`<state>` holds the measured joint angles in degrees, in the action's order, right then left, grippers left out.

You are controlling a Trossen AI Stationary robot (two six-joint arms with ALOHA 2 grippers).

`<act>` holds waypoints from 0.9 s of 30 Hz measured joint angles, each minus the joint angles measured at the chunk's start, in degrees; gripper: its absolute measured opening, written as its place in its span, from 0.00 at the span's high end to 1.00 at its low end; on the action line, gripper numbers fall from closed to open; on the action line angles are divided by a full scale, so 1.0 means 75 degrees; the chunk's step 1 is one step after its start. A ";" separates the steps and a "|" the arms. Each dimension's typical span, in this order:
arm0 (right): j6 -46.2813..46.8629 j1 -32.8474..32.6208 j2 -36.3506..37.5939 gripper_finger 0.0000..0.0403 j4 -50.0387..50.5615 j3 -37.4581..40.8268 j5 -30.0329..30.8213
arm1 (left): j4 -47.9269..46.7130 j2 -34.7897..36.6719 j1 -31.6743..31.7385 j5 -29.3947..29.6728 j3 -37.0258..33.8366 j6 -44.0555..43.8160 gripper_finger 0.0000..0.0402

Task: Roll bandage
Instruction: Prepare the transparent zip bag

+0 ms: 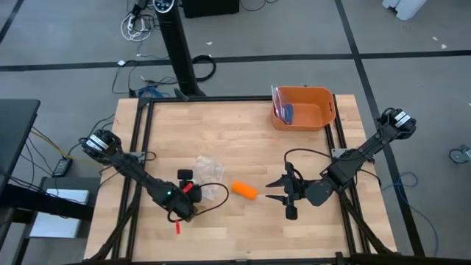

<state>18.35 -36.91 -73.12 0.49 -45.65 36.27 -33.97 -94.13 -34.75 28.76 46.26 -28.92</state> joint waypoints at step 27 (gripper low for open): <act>-0.0964 -0.0015 0.0000 0.62 -0.0685 0.0003 -0.0047 | 0.1404 0.0000 0.0689 0.1088 0.1446 -0.0206 0.99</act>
<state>11.12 -37.01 -73.12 -4.64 -45.63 35.92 -23.44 -94.13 -29.58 36.92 57.10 -30.46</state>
